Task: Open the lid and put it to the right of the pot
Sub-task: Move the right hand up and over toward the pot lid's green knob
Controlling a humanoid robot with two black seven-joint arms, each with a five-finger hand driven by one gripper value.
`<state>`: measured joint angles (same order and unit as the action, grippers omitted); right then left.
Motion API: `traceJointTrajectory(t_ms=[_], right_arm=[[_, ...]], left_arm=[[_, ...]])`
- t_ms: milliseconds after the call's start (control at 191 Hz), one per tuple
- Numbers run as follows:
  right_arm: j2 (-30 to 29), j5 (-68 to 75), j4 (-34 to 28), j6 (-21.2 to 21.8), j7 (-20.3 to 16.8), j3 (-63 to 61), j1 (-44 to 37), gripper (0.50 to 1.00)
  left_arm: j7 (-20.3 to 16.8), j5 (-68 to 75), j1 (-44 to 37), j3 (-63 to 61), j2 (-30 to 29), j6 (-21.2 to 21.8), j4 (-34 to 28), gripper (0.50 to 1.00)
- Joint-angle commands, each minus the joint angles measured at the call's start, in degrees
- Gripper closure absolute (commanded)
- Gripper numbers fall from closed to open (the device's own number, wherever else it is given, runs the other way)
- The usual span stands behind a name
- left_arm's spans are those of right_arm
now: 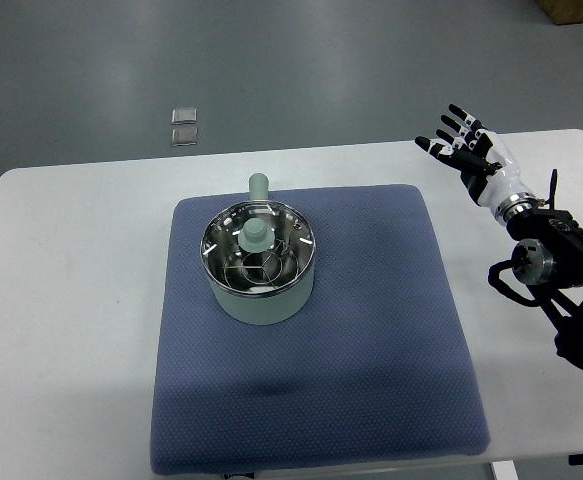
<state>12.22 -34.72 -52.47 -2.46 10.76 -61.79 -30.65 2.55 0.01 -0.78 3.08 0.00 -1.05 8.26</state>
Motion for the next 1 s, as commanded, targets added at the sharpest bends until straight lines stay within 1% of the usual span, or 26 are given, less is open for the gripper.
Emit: traceJointTrajectory(t_ms=[0, 21, 26, 52, 84, 89, 100, 152, 157, 210, 294, 299, 309, 367, 372, 440, 488, 577, 624, 629, 723, 812, 860, 865, 996], right_arm=[[0.61, 0.00, 0.09, 1.40, 0.05, 0.00, -0.02, 0.568], [0.61, 0.00, 0.09, 1.40, 0.05, 0.00, -0.02, 0.568], [0.78, 0.00, 0.00, 2.71, 0.14, 0.00, 0.06, 0.568], [0.87, -0.08, -0.09, 3.42, 0.32, 0.00, 0.06, 0.568], [0.96, -0.17, 0.00, 4.21, 1.28, 0.00, 0.06, 0.568], [0.96, -0.17, 0.00, 4.47, 1.89, 0.00, 0.06, 0.568], [0.96, -0.17, 0.00, 4.65, 2.51, 0.00, 0.06, 0.568], [0.96, -0.17, 0.00, 4.65, 2.52, 0.00, 0.06, 0.568], [1.22, -0.26, 0.09, 5.35, 5.73, 0.18, 0.06, 0.568], [1.40, -0.35, 0.00, 5.62, 7.52, 0.44, -0.02, 0.568], [1.49, -0.61, -0.09, 5.80, 7.53, 0.62, -0.11, 0.568], [2.19, -0.87, -0.09, 6.67, 7.53, 1.14, -0.29, 0.568], [2.28, -0.88, -0.18, 6.94, 7.53, 1.14, -0.37, 0.568], [2.46, -0.96, -0.18, 7.11, 7.53, 1.23, -0.38, 0.570], [3.24, -1.05, -0.26, 8.51, 7.53, 1.41, -0.81, 0.570], [4.83, -1.49, -0.35, 10.89, 7.61, 2.90, -3.01, 0.570], [6.85, -1.75, -0.44, 12.56, 7.79, 6.41, -4.50, 0.572], [11.33, -1.75, -1.40, 13.44, 8.40, 11.51, -8.28, 0.574], [11.33, -1.75, -1.41, 13.44, 8.40, 11.52, -8.29, 0.574], [13.77, -1.75, -2.10, 13.53, 9.01, 15.26, -10.81, 0.576], [16.17, -1.75, -3.87, 13.62, 9.63, 21.89, -15.49, 0.579], [18.89, -1.75, -6.85, 13.53, 9.72, 28.47, -20.85, 0.583], [18.89, -1.75, -6.86, 13.53, 9.72, 28.48, -20.85, 0.583], [19.94, -1.84, -8.42, 13.53, 9.72, 32.48, -24.07, 0.585], [20.30, -3.25, -10.55, 13.62, 9.72, 42.01, -32.02, 0.587]], left_arm=[[0.00, -0.01, -0.01, 0.00, 0.00, -0.01, 0.00, 0.500], [0.00, -0.01, -0.01, 0.00, 0.00, -0.01, 0.00, 0.500], [0.00, -0.01, -0.01, 0.00, 0.00, -0.01, 0.00, 0.500], [0.00, -0.01, -0.01, 0.00, 0.00, -0.01, 0.00, 0.500], [0.00, -0.01, -0.01, 0.00, 0.00, -0.01, 0.00, 0.500], [0.09, -0.01, -0.01, 0.00, 0.00, -0.01, 0.00, 0.500], [0.00, -0.01, -0.01, 0.00, 0.00, -0.01, 0.00, 0.500], [0.00, -0.01, -0.01, 0.00, 0.00, -0.01, 0.00, 0.500], [0.00, -0.01, -0.01, 0.00, 0.00, -0.01, 0.00, 0.500], [0.00, -0.01, -0.01, 0.00, 0.00, -0.01, 0.00, 0.500], [0.00, -0.01, -0.01, 0.00, 0.00, -0.01, 0.00, 0.500], [0.00, -0.01, -0.01, 0.00, 0.00, -0.01, 0.00, 0.500], [0.00, -0.01, -0.01, 0.00, 0.00, -0.01, 0.00, 0.500], [0.00, -0.01, -0.01, 0.00, 0.00, -0.01, 0.00, 0.500], [0.00, -0.01, -0.01, 0.00, 0.00, -0.01, 0.00, 0.500], [0.00, -0.01, -0.01, 0.00, 0.00, -0.01, 0.00, 0.500], [0.00, -0.01, -0.01, 0.00, 0.00, -0.01, 0.00, 0.500], [0.00, -0.01, -0.01, 0.00, 0.00, -0.01, 0.00, 0.500], [0.00, -0.01, -0.01, 0.00, 0.00, -0.01, 0.00, 0.500], [0.00, -0.01, -0.01, 0.00, 0.00, -0.01, 0.00, 0.500], [0.00, -0.01, -0.01, 0.00, 0.00, -0.01, 0.00, 0.500], [0.00, -0.01, -0.01, 0.00, 0.00, -0.01, 0.00, 0.500], [0.00, -0.01, -0.01, 0.00, 0.00, -0.01, 0.00, 0.500], [0.09, -0.01, -0.01, 0.00, 0.00, -0.01, 0.00, 0.500], [0.00, -0.01, -0.01, 0.00, 0.00, -0.01, 0.00, 0.500]])
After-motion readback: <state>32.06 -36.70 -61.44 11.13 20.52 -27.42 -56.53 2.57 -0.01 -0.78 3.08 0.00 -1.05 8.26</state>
